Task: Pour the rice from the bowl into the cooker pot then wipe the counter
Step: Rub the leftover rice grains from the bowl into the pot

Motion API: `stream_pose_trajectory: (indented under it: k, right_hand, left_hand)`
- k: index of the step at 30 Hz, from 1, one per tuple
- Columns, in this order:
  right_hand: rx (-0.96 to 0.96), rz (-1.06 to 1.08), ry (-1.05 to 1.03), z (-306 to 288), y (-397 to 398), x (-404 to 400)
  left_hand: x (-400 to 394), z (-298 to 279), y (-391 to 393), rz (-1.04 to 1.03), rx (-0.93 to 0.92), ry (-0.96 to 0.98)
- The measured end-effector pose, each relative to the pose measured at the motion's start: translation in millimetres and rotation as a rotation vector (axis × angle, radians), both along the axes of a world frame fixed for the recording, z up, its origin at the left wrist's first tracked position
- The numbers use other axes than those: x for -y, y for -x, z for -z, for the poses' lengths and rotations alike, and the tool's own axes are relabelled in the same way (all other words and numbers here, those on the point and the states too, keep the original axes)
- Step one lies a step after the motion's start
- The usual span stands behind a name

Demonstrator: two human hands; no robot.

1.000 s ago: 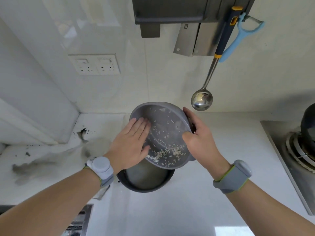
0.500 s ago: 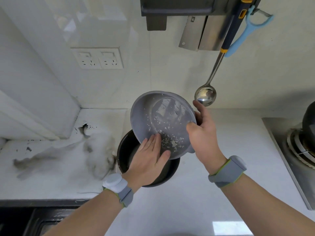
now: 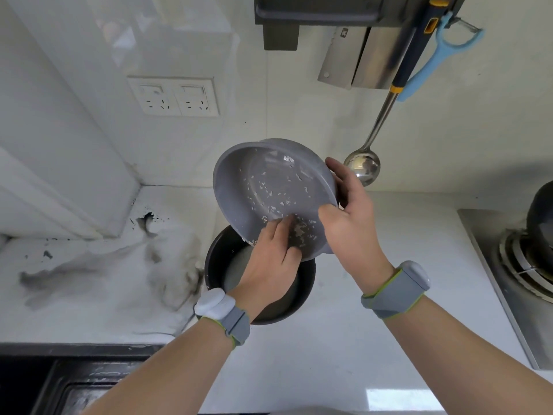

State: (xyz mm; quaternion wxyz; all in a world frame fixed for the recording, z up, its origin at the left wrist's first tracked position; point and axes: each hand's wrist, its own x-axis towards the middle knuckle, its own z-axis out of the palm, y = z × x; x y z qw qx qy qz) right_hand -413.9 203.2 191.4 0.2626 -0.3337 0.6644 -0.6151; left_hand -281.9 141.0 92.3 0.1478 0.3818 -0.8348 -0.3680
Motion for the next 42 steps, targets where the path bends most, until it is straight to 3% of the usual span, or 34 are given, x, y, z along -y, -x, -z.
stream_pose_trajectory:
  k: [14,22,25,27,34,39,42]
  right_hand:
    - [-0.222,-0.059,0.111,-8.4,-16.2,11.7]
    - [-0.317,0.008,0.044,16.4,-12.8,3.2]
    - [-0.255,0.074,0.006,21.2,-2.2,2.7]
    - [-0.255,0.078,-0.019,21.5,0.9,2.8]
    - [-0.245,0.081,-0.09,23.0,2.2,-7.2]
    - [-0.26,0.07,-0.133,26.5,3.7,-15.3]
    - [-0.254,0.061,-0.152,28.2,3.0,-19.4]
  left_hand:
    - [21.0,-27.1,-13.5,0.219,0.031,0.335]
    - [2.8,21.0,-51.2,0.223,0.083,0.452]
    - [-7.1,50.1,-68.8,0.286,0.388,0.345]
    - [0.6,56.3,-64.8,0.223,0.543,0.265]
    - [23.8,56.7,-48.9,0.148,0.682,0.114]
    - [18.3,67.5,-37.4,0.056,0.904,-0.171]
    - [15.5,64.6,-28.4,0.093,0.918,-0.258]
